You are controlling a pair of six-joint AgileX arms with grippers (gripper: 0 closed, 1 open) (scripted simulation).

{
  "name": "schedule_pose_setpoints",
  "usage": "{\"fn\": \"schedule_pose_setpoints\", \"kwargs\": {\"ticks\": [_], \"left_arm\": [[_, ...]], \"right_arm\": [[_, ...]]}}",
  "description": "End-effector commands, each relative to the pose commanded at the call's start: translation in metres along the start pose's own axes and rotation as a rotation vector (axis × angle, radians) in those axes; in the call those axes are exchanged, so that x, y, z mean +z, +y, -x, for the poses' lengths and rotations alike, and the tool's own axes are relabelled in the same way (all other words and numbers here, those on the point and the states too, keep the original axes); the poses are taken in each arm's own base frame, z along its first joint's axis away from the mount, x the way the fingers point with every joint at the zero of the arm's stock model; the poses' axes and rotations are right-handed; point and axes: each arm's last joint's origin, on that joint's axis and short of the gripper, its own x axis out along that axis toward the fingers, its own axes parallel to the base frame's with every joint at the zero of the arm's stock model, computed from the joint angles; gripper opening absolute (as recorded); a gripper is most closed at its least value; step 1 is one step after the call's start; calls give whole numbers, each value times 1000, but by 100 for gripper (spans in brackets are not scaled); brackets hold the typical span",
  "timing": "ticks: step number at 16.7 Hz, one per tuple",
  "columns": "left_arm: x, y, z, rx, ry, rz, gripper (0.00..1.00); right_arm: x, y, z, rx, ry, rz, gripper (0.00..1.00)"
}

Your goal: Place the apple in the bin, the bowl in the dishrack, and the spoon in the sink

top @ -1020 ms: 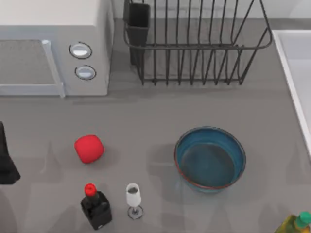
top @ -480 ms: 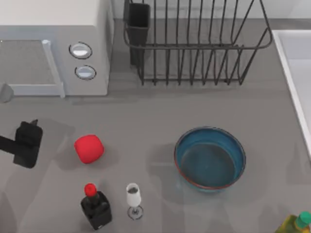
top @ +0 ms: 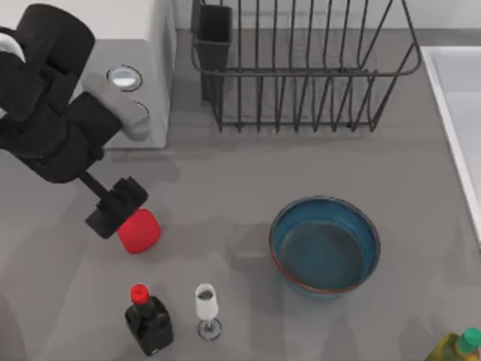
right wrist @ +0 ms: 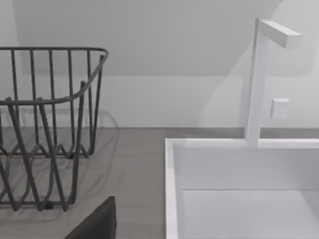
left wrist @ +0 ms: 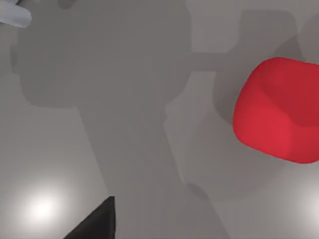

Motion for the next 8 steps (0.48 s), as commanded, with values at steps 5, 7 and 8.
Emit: {"fn": "schedule_pose_setpoints", "kwargs": {"ticks": [5, 7, 8], "left_arm": [[42, -4, -50, -127, 214, -151, 100], [49, -6, -60, -151, 252, -180, 100], [50, -6, -62, -156, 260, -186, 100]], "right_arm": [[0, 0, 0, 0, 0, 0, 100], [0, 0, 0, 0, 0, 0, 100], [0, 0, 0, 0, 0, 0, 100]]}}
